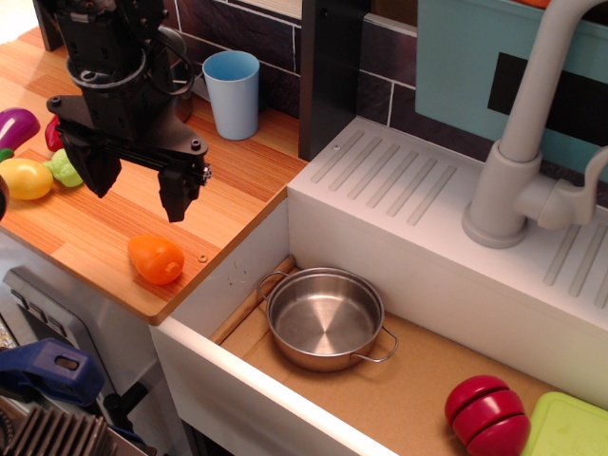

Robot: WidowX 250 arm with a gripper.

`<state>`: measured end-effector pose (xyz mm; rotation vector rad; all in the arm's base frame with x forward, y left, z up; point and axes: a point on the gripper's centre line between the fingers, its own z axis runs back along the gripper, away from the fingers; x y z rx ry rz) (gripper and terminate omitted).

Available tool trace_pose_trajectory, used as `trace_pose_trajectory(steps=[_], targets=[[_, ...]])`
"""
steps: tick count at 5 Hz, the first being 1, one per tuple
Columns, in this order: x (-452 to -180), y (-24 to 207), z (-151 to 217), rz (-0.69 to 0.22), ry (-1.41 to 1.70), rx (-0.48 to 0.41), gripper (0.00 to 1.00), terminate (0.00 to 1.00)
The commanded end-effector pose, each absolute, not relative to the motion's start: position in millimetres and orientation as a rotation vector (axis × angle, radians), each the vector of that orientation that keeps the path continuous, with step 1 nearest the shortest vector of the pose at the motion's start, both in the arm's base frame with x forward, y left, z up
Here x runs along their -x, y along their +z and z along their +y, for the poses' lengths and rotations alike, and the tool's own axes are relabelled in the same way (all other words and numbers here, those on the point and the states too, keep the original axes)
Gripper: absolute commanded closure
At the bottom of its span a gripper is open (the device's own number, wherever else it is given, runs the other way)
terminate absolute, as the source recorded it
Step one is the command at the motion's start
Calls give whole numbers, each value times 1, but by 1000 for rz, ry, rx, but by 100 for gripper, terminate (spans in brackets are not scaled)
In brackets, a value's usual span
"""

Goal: Put carrot in pot or pan

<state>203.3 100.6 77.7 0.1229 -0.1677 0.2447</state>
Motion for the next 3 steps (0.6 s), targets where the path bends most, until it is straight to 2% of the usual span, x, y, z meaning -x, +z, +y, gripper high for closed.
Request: trace_pose_trajectory(steps=[1,2,3], targets=[[-203,78,101,-168,245,-123,0,0],[-203,73,103,-205,356,-152,0,0],[-206,69,110,-188,430,-98,0,0]])
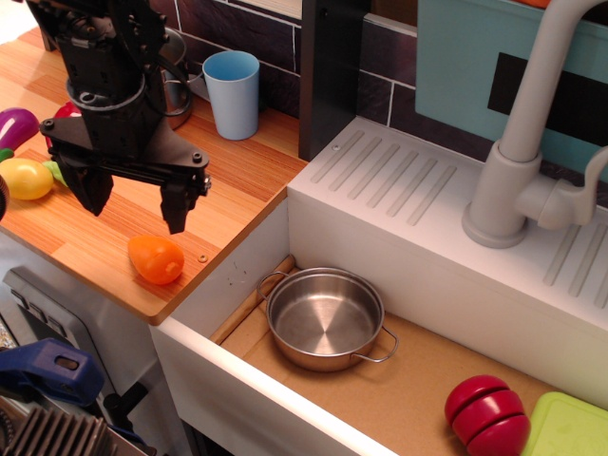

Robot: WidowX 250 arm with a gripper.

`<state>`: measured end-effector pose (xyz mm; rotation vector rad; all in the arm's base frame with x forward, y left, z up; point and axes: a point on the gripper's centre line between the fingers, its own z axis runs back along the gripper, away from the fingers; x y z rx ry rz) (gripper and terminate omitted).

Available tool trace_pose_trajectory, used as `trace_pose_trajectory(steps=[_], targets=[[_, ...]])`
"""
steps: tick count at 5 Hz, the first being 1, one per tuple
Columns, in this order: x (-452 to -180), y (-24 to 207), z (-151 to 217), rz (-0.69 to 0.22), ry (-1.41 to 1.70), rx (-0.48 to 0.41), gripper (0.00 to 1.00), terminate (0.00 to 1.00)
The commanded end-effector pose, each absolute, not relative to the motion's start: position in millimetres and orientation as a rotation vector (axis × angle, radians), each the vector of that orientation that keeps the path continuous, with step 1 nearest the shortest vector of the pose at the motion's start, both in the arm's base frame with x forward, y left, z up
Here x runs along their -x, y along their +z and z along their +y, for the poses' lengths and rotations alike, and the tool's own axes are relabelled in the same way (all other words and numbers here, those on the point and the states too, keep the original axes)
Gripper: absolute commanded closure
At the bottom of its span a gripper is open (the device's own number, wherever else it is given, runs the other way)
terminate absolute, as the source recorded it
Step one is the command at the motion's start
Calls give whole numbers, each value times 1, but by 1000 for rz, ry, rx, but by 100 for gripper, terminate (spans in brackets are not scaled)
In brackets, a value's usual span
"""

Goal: Put carrot in pot or pan

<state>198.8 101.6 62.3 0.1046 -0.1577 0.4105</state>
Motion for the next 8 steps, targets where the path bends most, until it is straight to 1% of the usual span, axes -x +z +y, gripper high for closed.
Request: trace_pose_trajectory(steps=[1,2,3,5,8], targets=[[-210,64,114,-204,492,-91,0,0],[-216,59,120,-179,539,-77,0,0],[-215,52,123,-186,560,-61,0,0],[-207,43,114,-167,574,-32,0,0],[-195,19,106,-173,595,22,0,0]])
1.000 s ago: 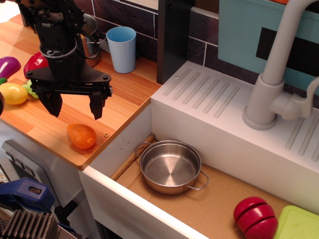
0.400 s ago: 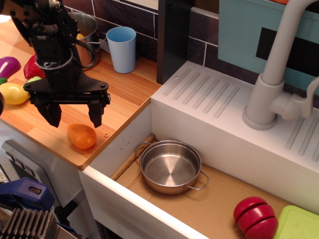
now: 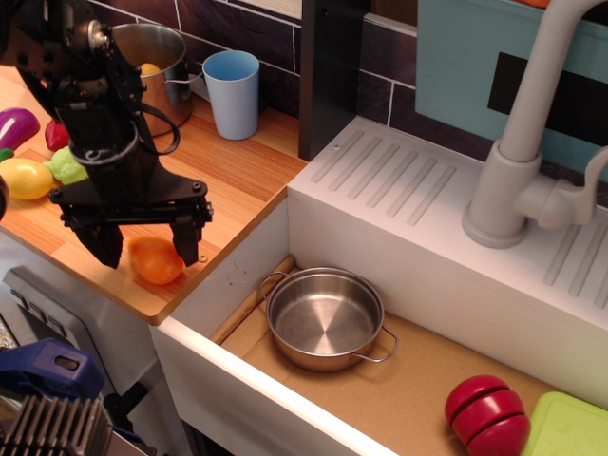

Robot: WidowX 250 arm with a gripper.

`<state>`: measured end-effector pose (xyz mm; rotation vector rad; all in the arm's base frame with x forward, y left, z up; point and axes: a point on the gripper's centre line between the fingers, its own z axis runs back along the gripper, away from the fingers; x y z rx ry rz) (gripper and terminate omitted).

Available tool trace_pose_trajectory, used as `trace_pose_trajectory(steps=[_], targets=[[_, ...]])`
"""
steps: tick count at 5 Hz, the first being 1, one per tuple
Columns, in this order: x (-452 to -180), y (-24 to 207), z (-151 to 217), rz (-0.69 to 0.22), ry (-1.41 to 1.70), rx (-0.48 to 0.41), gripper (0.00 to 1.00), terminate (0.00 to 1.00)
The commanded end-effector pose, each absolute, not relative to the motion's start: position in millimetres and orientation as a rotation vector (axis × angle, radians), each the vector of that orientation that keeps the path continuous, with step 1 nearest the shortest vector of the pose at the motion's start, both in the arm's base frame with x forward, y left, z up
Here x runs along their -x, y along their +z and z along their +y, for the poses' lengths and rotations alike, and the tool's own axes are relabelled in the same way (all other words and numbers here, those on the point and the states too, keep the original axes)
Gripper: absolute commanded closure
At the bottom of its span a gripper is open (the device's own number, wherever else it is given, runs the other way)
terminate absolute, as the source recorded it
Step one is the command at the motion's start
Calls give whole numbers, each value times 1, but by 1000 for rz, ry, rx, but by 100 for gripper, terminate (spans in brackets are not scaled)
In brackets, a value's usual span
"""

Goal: Put carrot in pot or pan

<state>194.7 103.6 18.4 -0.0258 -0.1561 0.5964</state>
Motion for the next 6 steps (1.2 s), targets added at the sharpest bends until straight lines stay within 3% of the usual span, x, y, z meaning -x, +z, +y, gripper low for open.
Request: trace_pose_trajectory(steps=[1,2,5,6], targets=[[-192,11,105,-164,601,33,0,0],[-195,8,103,-147,616,37,100,0],[-216,37,53,-152,582,22,100,0],[-232,26,29,-187,540,64,100,0]])
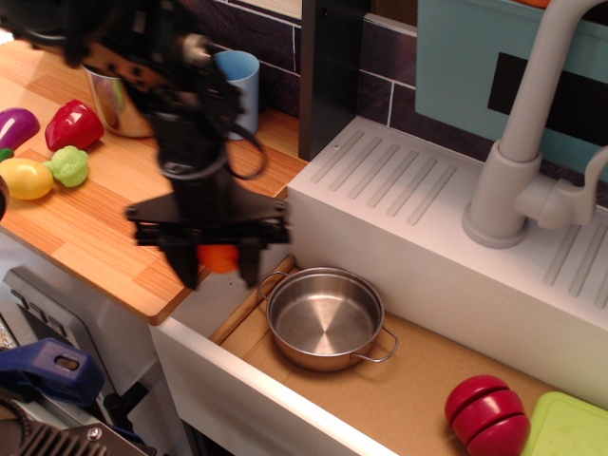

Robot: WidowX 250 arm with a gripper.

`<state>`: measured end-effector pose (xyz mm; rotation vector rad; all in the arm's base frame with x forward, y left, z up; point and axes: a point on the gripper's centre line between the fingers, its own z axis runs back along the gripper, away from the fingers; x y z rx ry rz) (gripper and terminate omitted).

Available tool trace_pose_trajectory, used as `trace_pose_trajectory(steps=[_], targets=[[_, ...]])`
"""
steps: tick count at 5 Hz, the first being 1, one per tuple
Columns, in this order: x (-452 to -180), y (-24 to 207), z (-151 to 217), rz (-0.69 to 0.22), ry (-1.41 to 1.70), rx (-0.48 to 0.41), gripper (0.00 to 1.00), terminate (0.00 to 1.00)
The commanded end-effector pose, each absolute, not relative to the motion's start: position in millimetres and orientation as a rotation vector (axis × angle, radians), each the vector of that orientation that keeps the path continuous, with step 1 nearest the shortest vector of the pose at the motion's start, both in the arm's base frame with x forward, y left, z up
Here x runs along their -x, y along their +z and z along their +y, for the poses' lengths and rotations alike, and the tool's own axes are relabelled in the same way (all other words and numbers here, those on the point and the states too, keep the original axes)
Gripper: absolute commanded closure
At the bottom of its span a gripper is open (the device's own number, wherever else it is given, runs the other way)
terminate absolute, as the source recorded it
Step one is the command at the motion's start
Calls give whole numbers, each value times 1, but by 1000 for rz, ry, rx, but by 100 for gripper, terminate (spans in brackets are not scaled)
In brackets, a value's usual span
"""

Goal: Put carrot in pot or pan

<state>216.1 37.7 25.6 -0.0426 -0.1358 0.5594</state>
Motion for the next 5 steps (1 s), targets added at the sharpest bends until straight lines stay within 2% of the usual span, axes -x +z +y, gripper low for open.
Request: trace_pose_trajectory(steps=[1,2,4,5], targets=[[-244,6,13,-242,493,114,100,0],[-254,-5,3,-270,458,160,0,0],[-254,-5,3,-270,458,160,0,0],[-254,-5,3,-270,458,160,0,100]])
